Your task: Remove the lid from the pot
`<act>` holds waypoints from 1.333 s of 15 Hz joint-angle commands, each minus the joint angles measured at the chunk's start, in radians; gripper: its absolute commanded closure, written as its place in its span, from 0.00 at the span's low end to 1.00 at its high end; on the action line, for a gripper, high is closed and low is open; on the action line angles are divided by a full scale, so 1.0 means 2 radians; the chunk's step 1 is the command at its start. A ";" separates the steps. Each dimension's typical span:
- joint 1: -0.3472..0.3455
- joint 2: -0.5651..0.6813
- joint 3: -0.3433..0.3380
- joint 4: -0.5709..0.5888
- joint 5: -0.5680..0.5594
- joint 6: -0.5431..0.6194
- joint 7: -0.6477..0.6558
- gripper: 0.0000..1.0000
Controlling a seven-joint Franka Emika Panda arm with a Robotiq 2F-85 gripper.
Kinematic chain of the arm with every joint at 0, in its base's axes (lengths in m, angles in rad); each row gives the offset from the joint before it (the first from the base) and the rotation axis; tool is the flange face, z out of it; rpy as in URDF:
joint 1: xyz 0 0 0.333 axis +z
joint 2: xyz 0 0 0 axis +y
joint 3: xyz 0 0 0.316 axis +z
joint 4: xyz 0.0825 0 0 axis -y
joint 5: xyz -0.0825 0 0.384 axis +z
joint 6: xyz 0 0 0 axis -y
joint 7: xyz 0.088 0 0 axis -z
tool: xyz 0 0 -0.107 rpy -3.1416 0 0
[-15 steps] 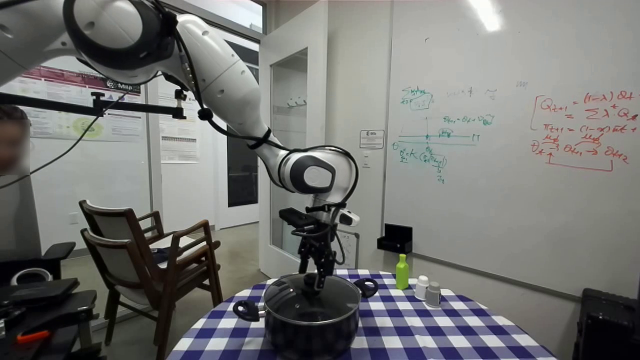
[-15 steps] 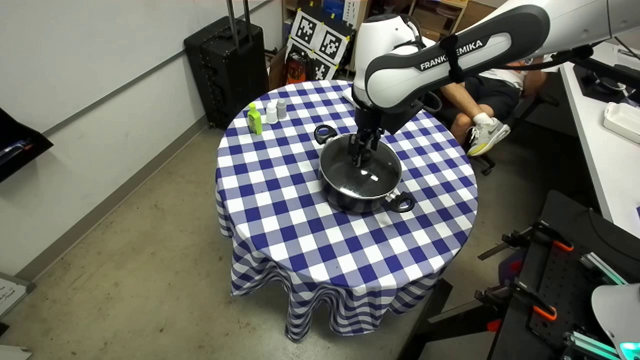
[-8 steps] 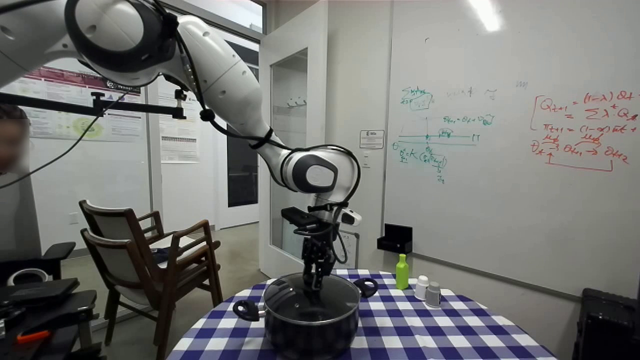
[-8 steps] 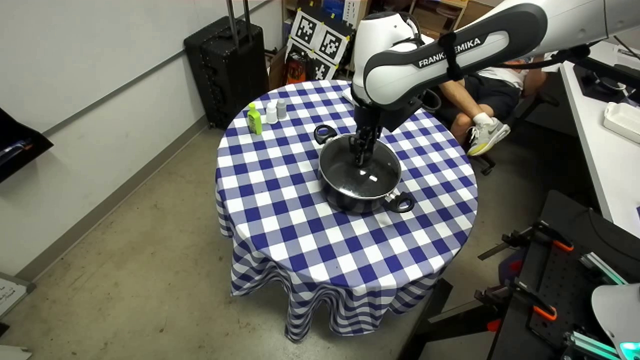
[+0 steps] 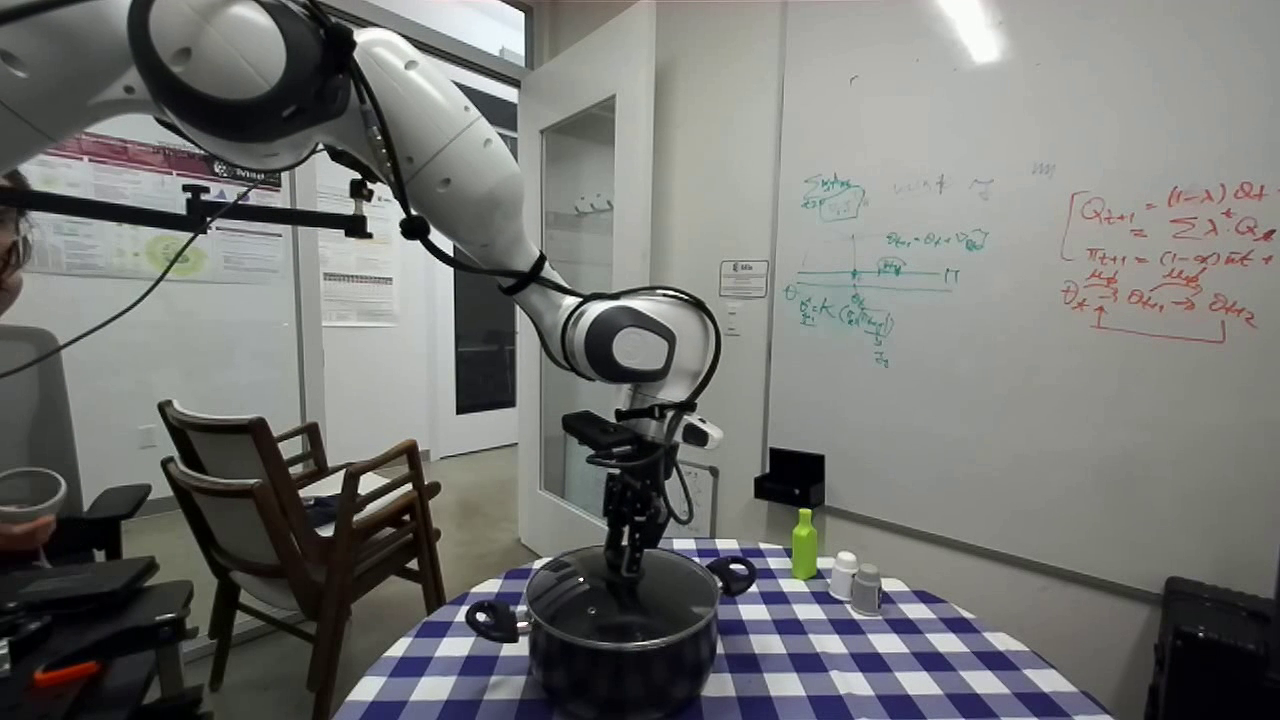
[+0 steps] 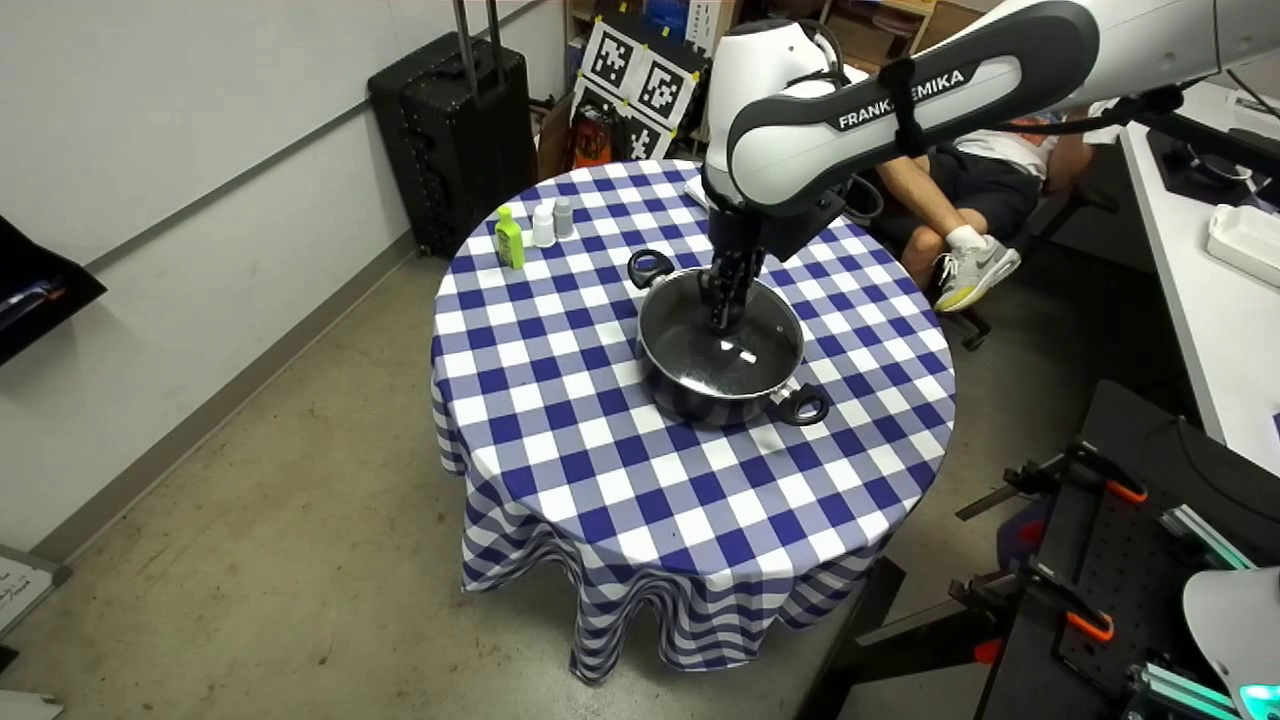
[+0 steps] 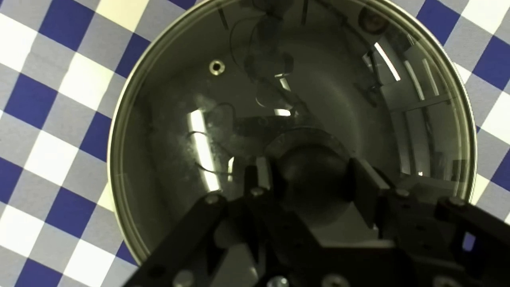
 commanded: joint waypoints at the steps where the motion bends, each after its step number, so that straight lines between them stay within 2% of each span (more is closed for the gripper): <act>1: -0.005 -0.072 0.006 -0.070 0.021 0.016 -0.009 0.75; 7: -0.008 -0.211 0.003 -0.208 0.038 0.072 -0.008 0.75; 13: -0.051 -0.306 -0.032 -0.358 0.084 0.116 -0.011 0.75; 17: -0.090 -0.310 -0.064 -0.393 0.106 0.122 -0.029 0.75; 20: -0.108 -0.303 -0.080 -0.385 0.112 0.117 -0.033 0.75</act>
